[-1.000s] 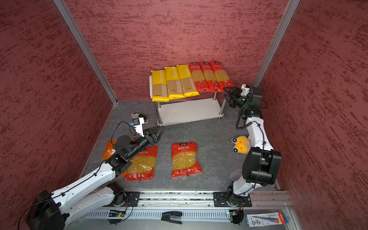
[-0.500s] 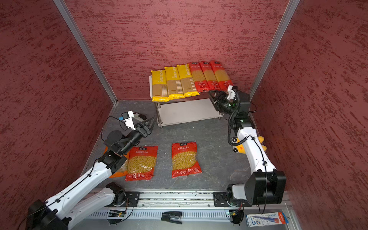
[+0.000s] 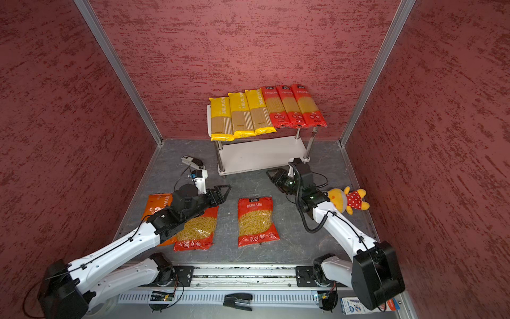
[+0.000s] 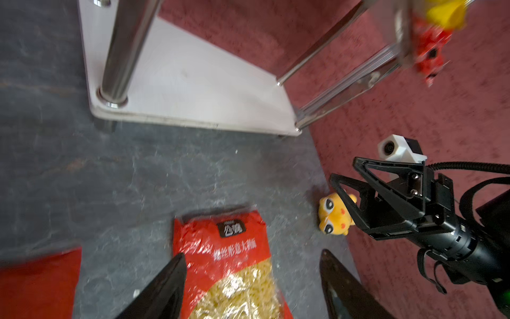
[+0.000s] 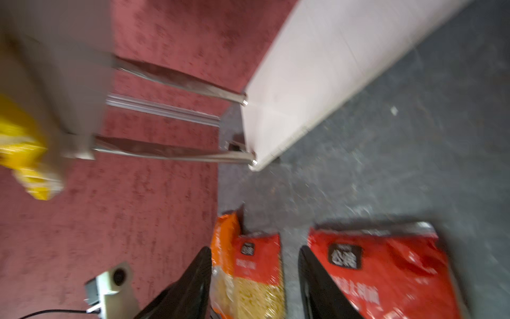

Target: Place and organize the pasta boxes and bags onto the shelf

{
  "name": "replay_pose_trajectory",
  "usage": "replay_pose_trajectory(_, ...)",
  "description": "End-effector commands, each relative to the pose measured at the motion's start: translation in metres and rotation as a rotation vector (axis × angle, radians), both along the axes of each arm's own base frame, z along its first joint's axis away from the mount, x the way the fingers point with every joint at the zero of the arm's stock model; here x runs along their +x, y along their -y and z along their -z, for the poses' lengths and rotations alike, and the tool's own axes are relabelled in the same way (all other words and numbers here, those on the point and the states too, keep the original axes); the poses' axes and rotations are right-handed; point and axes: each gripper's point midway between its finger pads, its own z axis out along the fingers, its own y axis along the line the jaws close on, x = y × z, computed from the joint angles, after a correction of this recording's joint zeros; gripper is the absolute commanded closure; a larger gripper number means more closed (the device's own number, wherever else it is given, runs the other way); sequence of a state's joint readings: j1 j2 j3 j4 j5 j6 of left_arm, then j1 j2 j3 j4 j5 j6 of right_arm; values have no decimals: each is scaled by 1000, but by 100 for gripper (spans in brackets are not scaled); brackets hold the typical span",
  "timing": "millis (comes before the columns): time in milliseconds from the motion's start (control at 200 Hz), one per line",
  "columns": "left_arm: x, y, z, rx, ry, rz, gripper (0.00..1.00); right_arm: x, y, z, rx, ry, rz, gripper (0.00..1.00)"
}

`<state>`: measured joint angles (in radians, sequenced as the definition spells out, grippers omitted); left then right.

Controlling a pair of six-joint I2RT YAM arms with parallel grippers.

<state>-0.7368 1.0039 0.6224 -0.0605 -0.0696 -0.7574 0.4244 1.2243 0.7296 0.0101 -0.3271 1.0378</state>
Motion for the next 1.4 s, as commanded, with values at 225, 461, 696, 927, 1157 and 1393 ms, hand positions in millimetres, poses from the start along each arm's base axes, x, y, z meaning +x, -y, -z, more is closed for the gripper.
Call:
replay_pose_trajectory(225,-30,22,86,174,-287,50,25,-45,5,102,-418,-195,-127,40)
replay_pose_trajectory(461,-42,42,108,111,-394,93,23,-71,13,110,-464,-252,-209,35)
replay_pose_trajectory(696,-44,56,131,20,-473,81,22,-76,6,115,-414,-271,-222,28)
replay_pose_trajectory(927,-43,72,145,-21,-507,108,25,-79,-18,126,-314,-299,-295,28)
replay_pose_trajectory(1157,-22,103,133,-119,-441,148,37,-63,-63,104,-96,-246,-380,36)
replay_pose_trajectory(1393,-1,105,112,-117,-350,151,47,-42,-41,108,-74,-230,-355,40)
